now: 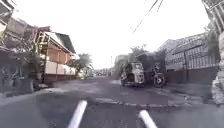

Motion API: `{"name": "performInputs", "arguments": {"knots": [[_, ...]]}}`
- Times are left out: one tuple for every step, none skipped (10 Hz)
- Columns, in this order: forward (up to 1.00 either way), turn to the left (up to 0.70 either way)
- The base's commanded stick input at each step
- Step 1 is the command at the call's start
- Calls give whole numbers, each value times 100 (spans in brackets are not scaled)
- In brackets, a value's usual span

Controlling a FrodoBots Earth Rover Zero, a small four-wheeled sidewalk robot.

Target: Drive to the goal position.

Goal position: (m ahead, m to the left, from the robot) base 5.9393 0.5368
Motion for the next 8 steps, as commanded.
{"name": "performInputs", "arguments": {"knots": [[70, 0], [70, 0], [70, 0], [70, 0], [70, 0], [70, 0], [70, 0], [70, 0]]}}
